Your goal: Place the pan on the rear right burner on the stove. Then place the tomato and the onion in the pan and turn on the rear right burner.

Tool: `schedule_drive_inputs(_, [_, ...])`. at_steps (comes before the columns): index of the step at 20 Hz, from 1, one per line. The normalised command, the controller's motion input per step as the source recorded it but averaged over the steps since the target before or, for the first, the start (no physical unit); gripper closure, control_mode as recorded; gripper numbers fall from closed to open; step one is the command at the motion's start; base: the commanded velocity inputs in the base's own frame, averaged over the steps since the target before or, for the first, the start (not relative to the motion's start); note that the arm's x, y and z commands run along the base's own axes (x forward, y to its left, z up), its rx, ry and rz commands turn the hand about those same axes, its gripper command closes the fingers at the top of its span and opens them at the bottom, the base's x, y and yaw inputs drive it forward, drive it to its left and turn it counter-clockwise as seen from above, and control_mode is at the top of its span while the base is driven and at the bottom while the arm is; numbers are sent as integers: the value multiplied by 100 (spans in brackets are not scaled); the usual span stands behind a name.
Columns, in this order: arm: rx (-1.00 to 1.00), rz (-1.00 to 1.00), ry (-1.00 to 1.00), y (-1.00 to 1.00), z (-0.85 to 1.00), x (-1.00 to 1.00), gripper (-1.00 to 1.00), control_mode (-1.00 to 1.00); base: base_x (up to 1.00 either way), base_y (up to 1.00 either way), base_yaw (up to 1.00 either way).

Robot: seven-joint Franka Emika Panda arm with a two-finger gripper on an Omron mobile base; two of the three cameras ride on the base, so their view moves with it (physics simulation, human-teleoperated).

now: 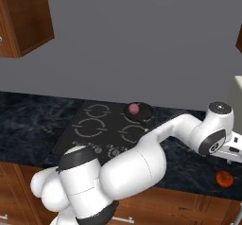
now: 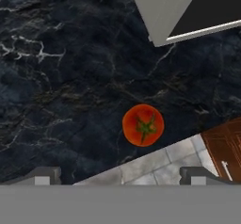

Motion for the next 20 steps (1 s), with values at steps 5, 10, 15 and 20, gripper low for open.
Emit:
schedule_drive_inputs(5, [0,0,0,-11,-25,9,-100,-100,0,0,0])
schedule_drive_inputs(10, [0,0,0,-11,-22,10,-100,-100,0,0,0])
schedule_drive_inputs(15, [0,0,0,-15,-25,9,-100,-100,0,0,0])
schedule_drive_inputs(20, [0,0,0,-23,-24,13,-100,-100,0,0,0])
